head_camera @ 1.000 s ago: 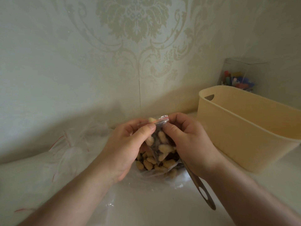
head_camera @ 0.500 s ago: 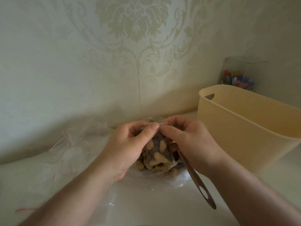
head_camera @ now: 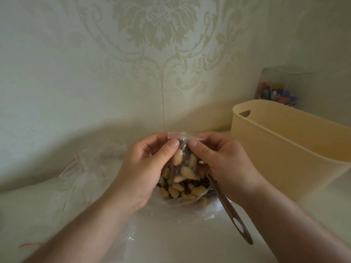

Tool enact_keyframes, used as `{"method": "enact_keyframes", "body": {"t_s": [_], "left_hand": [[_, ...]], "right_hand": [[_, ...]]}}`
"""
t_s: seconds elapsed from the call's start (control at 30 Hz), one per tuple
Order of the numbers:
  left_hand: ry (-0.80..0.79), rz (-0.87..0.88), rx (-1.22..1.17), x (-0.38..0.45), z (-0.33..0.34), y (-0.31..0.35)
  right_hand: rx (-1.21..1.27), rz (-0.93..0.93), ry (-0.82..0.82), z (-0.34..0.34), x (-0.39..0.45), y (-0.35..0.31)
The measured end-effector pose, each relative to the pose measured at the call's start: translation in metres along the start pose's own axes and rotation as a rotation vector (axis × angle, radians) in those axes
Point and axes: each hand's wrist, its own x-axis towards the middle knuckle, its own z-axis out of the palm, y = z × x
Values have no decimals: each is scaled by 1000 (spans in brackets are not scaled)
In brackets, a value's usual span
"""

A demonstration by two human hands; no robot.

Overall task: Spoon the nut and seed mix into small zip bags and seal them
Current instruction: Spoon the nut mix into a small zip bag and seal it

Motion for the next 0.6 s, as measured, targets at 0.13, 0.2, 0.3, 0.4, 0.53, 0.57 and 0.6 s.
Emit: {"method": "enact_keyframes", "body": {"t_s": [0.13, 0.2, 0.3, 0.4, 0.53, 0.57, 0.6], "left_hand": [[-160, -123, -1, -4, -1, 0], [-143, -138, 4, -5, 1, -1], [-75, -144, -59, -4, 3, 0], [-65, -151, -160, -1, 1, 0], [-87, -141, -156, 0, -1, 1], [-119, -133, -155, 0, -1, 0], [-141, -129, -152, 0, -1, 0]], "right_hand": [[-30, -59, 110, -1, -1, -2], [-11, -44, 110, -2, -1, -2], [76, 49, -89, -4, 1, -1], [-23, 72, -247, -9, 2, 1], [8, 47, -232, -12, 5, 7], [9, 35, -226, -11, 5, 7], [22, 28, -221, -10, 5, 7]]}}
